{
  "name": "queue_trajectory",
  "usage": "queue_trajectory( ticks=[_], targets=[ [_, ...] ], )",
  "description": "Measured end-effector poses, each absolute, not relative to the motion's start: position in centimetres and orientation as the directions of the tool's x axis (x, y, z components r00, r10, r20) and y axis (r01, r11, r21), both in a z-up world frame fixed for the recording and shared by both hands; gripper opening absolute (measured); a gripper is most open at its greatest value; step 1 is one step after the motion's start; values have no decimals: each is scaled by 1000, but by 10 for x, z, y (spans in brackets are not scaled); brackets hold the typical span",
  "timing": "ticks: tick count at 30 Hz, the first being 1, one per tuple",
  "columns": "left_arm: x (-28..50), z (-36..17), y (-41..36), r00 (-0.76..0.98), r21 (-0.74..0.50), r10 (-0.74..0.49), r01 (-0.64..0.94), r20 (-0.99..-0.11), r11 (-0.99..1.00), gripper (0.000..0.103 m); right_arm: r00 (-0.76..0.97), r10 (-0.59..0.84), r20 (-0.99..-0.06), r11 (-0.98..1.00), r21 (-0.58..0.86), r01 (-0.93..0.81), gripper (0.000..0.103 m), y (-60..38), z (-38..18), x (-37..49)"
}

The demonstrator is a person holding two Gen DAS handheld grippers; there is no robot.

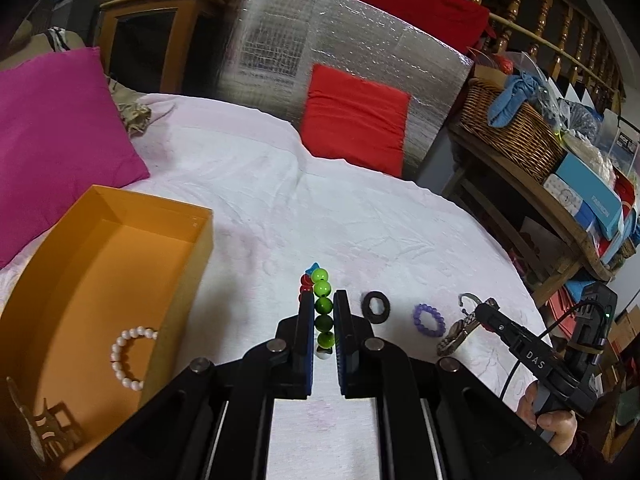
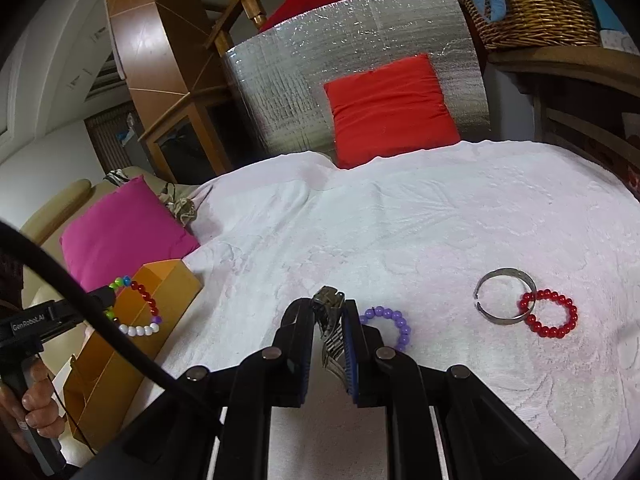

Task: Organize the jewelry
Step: 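Carry the bracelet and watch into the orange box while both tools release them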

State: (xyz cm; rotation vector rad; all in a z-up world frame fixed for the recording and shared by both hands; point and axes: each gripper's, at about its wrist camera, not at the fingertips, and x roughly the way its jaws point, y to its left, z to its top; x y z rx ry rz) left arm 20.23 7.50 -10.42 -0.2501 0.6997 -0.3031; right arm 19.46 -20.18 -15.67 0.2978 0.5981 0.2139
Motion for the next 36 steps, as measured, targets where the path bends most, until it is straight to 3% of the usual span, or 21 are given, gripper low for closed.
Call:
queue_trajectory(
  ticks=[13,22,36],
  targets=[
    [189,-97,138,781,-371,-296,89,-550,924,9,778,428,-460,894,341,-291,15,-103,-117,223],
    [182,-96,203,836,-361,-149,-62,-527,931,9,708,569,-418,821,345,-456,15,3,-86,250],
    [207,-138,245,765,-239,33,-241,-643,941,9,593,615,-521,788,378,-486,16,96,-124,298]
  ],
)
